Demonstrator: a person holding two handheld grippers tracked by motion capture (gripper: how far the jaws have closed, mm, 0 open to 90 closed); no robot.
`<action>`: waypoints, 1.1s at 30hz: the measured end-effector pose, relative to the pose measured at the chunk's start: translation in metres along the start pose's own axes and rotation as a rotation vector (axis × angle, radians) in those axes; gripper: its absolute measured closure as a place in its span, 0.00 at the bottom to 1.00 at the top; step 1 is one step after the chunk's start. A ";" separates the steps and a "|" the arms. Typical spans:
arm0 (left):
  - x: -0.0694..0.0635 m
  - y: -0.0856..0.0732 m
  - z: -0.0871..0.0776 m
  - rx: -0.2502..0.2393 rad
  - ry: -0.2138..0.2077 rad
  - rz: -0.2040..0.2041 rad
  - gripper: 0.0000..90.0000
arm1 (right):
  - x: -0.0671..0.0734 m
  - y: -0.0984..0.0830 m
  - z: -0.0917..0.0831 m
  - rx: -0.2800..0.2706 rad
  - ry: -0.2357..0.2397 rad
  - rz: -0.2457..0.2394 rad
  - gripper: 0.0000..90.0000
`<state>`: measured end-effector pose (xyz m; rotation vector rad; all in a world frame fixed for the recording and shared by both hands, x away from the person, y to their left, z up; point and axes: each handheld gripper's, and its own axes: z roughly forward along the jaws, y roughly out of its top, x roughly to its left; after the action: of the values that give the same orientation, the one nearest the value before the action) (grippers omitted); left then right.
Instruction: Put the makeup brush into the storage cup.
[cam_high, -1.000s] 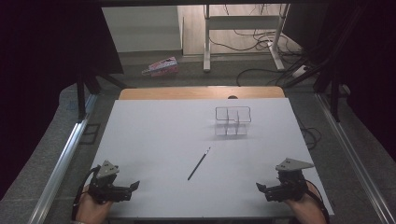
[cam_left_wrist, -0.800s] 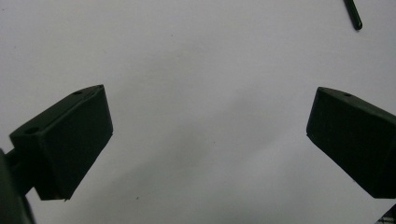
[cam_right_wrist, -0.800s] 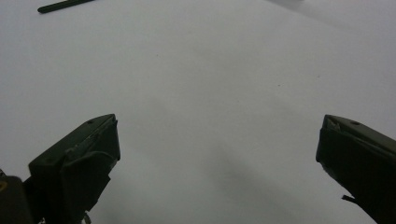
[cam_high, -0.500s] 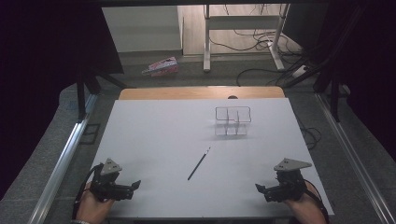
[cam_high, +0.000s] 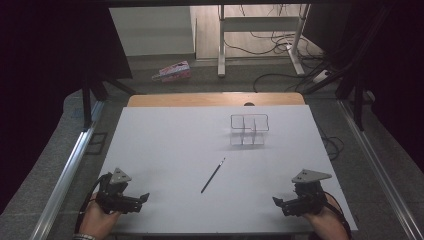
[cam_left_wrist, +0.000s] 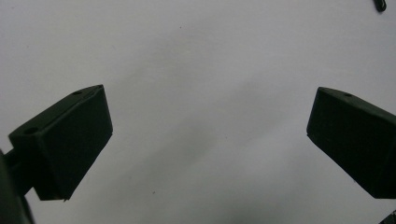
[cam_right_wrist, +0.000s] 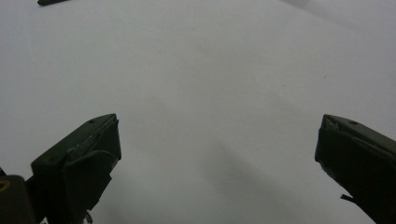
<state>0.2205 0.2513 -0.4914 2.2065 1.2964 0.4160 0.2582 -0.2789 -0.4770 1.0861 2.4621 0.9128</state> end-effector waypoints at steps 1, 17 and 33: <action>0.000 0.000 0.000 0.000 0.000 0.000 0.01 | 0.000 0.000 0.000 0.000 0.001 0.001 0.00; 0.003 0.022 0.001 0.111 0.018 0.066 0.01 | -0.002 0.001 0.000 -0.006 0.006 0.017 0.00; -0.001 0.043 0.008 0.216 0.020 0.112 0.01 | -0.002 0.001 0.001 -0.002 0.008 0.015 0.01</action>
<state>0.2547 0.2314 -0.4719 2.4682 1.2842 0.3546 0.2603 -0.2797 -0.4771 1.1043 2.4622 0.9252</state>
